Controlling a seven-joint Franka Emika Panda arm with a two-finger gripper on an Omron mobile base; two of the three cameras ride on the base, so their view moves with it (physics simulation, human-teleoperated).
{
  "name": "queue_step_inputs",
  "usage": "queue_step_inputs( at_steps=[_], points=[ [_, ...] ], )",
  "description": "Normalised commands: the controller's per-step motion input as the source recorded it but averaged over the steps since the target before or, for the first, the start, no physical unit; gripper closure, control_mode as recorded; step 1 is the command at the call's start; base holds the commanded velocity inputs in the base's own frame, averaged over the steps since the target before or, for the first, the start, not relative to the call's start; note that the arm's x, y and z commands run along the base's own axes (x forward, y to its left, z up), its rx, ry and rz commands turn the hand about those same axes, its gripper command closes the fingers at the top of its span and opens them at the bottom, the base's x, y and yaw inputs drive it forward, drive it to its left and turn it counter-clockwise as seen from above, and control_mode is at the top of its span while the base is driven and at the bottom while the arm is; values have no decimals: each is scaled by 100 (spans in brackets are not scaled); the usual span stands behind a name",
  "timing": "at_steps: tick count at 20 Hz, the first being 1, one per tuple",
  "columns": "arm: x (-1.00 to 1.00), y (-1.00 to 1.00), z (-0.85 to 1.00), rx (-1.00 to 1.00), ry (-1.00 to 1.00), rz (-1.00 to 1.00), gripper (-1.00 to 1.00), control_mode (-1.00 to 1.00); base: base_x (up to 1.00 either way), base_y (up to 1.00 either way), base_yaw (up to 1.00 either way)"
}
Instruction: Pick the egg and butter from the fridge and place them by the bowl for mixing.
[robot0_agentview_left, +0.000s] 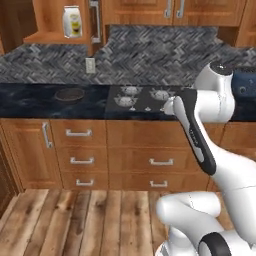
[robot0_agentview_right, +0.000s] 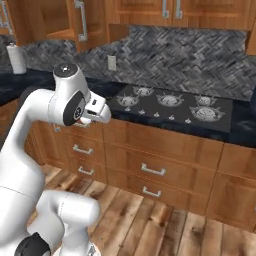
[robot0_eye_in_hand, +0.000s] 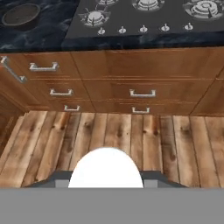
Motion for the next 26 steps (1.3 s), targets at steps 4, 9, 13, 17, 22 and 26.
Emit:
queue_step_inputs(
  at_steps=[4,9,13,17,22,26],
  points=[
    [0,0,0,0,0,0,100,100,60,0,63],
    [0,0,0,0,0,0,100,100,56,0,67],
    [0,0,0,0,0,0,100,100,71,-1,51],
    [0,0,0,0,0,0,100,100,78,0,43],
    [0,0,0,0,0,0,100,100,92,-1,18],
    [0,0,0,0,0,0,100,100,94,-12,3]
  ],
)
